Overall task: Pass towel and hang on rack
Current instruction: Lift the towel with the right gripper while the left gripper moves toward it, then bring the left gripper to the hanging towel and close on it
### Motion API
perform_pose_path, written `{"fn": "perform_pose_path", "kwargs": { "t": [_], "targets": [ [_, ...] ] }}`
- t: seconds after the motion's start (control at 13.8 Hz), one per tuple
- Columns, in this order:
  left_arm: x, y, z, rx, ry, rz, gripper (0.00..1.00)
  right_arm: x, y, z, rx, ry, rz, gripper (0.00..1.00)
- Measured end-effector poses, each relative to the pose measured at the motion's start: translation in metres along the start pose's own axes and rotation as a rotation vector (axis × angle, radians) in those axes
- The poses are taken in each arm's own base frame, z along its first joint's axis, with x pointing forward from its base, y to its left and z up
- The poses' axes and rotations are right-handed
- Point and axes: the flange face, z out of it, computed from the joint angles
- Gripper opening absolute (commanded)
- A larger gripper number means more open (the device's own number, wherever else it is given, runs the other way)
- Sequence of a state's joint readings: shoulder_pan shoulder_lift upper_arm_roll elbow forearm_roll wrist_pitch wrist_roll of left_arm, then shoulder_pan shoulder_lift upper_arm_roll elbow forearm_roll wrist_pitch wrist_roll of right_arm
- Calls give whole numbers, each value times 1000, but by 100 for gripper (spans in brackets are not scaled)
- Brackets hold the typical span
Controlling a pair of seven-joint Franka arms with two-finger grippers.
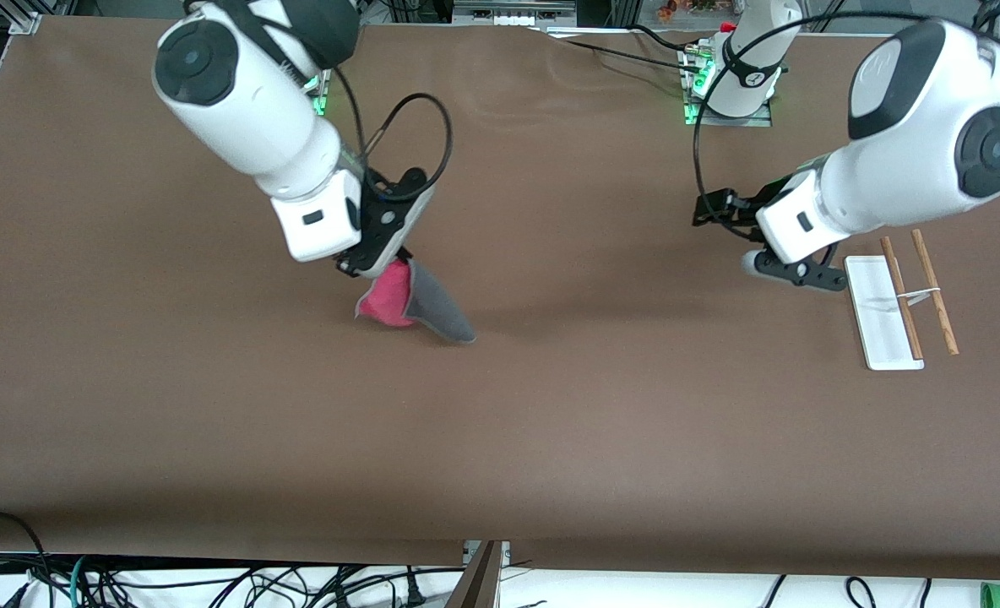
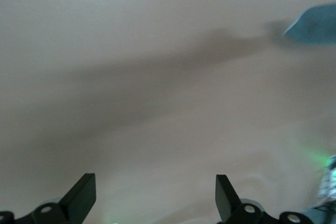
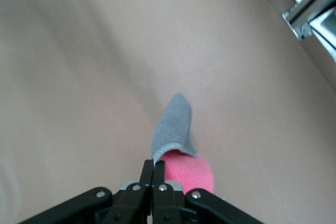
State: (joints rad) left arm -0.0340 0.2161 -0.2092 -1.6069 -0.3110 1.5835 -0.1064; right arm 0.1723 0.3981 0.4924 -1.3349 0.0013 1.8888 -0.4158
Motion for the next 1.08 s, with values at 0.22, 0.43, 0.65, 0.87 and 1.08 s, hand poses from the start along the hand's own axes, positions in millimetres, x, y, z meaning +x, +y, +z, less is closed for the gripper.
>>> {"fn": "perform_pose_path", "kwargs": {
  "t": [0.22,0.43,0.65,0.87,1.08],
  "targets": [
    [30,-8,11,-83,-17,-47,100,18,-25,5,-6,47,-17,0],
    [57,-11,16,-161,-27,-120,100,36,-51,11,-8,96,-58,0],
    [80,-17,28,-196,-6,-150,100,52,-83,13,-6,139,-104,0],
    [93,-10,42,-326,-1,-54,100,63,-118,13,14,161,-145,0],
    [114,-28,75,-534,-42,-21,99,66,-126,13,17,176,-146,0]
  ]
}}
